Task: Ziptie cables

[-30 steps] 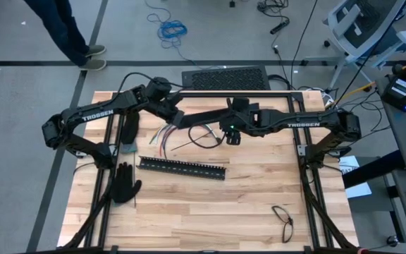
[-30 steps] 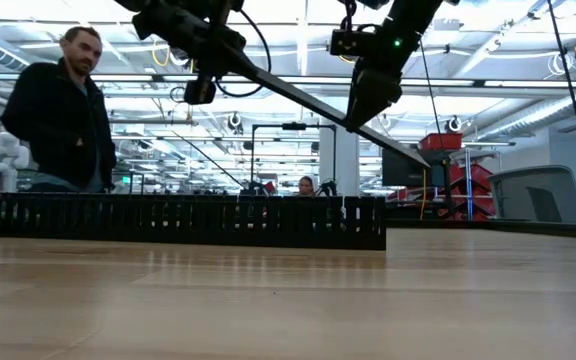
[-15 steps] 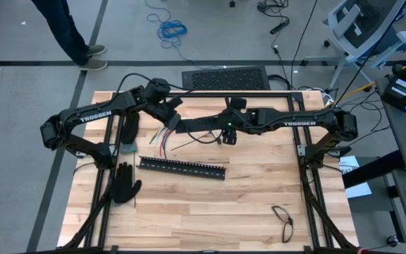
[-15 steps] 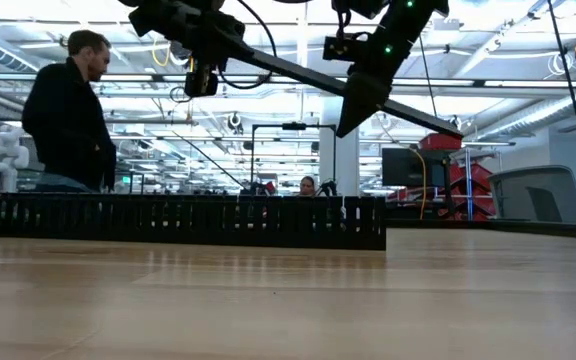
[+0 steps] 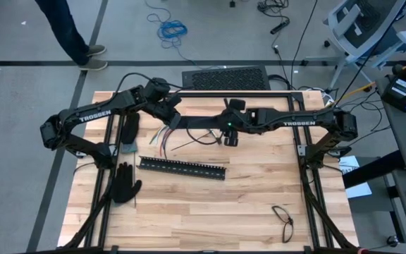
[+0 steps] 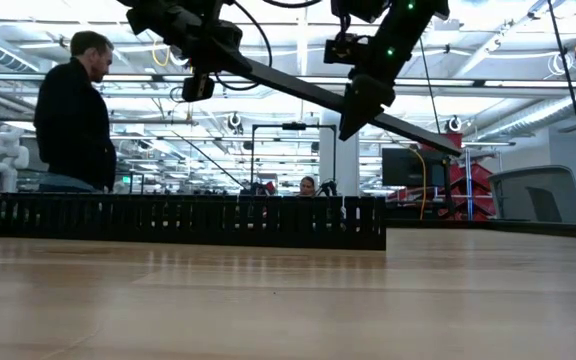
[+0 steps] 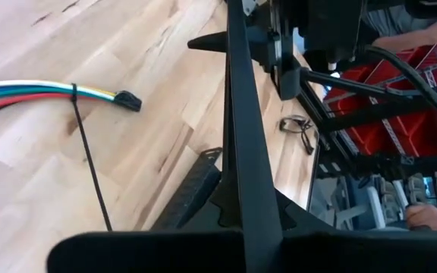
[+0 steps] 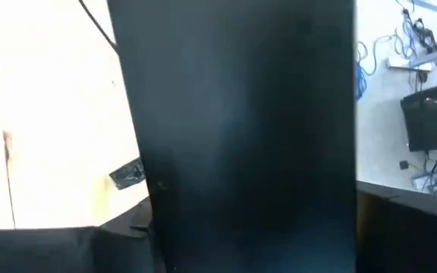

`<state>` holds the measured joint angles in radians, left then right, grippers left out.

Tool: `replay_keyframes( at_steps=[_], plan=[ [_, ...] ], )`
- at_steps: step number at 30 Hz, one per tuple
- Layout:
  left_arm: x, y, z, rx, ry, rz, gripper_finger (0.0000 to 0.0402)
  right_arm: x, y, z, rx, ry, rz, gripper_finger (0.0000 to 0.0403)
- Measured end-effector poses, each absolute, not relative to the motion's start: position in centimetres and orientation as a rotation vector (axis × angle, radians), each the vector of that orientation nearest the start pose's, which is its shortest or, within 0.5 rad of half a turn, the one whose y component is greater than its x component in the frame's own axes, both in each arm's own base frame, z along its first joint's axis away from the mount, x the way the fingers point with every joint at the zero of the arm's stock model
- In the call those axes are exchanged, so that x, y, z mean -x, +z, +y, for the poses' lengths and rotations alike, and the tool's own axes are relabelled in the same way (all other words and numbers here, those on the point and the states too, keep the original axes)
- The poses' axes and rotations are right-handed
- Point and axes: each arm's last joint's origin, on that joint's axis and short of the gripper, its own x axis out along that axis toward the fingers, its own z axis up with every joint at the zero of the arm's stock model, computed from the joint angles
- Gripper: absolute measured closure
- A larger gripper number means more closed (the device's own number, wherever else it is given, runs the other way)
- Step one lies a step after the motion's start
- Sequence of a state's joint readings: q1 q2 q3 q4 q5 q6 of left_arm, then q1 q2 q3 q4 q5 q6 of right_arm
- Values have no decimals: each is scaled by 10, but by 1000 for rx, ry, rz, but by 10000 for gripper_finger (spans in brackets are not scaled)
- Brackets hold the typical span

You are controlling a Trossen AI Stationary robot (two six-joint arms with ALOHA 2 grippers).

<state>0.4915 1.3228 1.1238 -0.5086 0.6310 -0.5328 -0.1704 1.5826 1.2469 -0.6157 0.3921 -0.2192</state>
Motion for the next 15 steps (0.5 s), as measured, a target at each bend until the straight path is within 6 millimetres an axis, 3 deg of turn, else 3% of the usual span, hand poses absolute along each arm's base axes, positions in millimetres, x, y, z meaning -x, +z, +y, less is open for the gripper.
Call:
replay_keyframes(
  at_steps=[7, 15],
  plan=[
    [-252, 311, 116, 844, 30, 620, 398, -323, 267, -67, 274, -430, 1002, 185],
    [-254, 310, 119, 626, 93, 606, 339, -323, 268, -67, 265, -438, 987, 182]
  ],
)
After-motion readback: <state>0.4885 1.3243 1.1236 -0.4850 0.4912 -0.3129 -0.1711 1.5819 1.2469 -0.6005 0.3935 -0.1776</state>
